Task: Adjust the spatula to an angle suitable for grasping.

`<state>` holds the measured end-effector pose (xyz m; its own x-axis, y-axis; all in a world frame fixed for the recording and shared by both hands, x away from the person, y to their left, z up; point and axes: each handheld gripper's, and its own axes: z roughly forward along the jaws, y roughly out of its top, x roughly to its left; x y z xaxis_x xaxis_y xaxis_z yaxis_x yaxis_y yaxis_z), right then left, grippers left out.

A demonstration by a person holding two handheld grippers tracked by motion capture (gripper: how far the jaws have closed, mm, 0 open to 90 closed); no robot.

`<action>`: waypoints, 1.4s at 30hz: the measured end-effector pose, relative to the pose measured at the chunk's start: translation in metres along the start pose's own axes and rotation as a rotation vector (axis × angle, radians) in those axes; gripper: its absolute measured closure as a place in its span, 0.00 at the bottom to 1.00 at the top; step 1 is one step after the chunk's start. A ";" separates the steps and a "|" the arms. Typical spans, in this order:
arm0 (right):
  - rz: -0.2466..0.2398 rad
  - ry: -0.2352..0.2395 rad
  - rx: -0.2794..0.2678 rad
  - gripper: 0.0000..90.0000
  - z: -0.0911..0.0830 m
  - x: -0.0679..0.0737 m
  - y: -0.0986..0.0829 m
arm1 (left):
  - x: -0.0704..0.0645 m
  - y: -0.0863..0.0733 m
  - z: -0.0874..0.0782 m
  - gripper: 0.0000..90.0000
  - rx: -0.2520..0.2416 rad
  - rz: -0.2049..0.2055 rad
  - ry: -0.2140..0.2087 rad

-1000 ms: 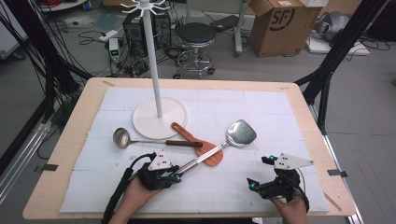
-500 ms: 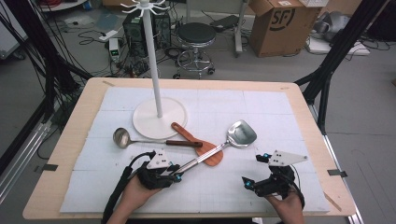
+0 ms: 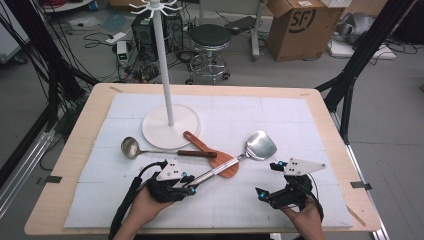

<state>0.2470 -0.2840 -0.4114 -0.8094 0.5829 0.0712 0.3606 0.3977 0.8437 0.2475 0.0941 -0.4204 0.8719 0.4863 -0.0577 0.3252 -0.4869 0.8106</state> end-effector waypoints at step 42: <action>-0.193 0.220 0.172 0.36 0.070 0.011 0.032 | -0.021 0.019 0.009 0.76 0.019 0.086 -0.131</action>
<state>0.2819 -0.2156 -0.4209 -0.9443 0.3255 0.0479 0.2485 0.6102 0.7523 0.2380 0.0685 -0.4091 0.9368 0.3436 -0.0652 0.2529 -0.5369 0.8048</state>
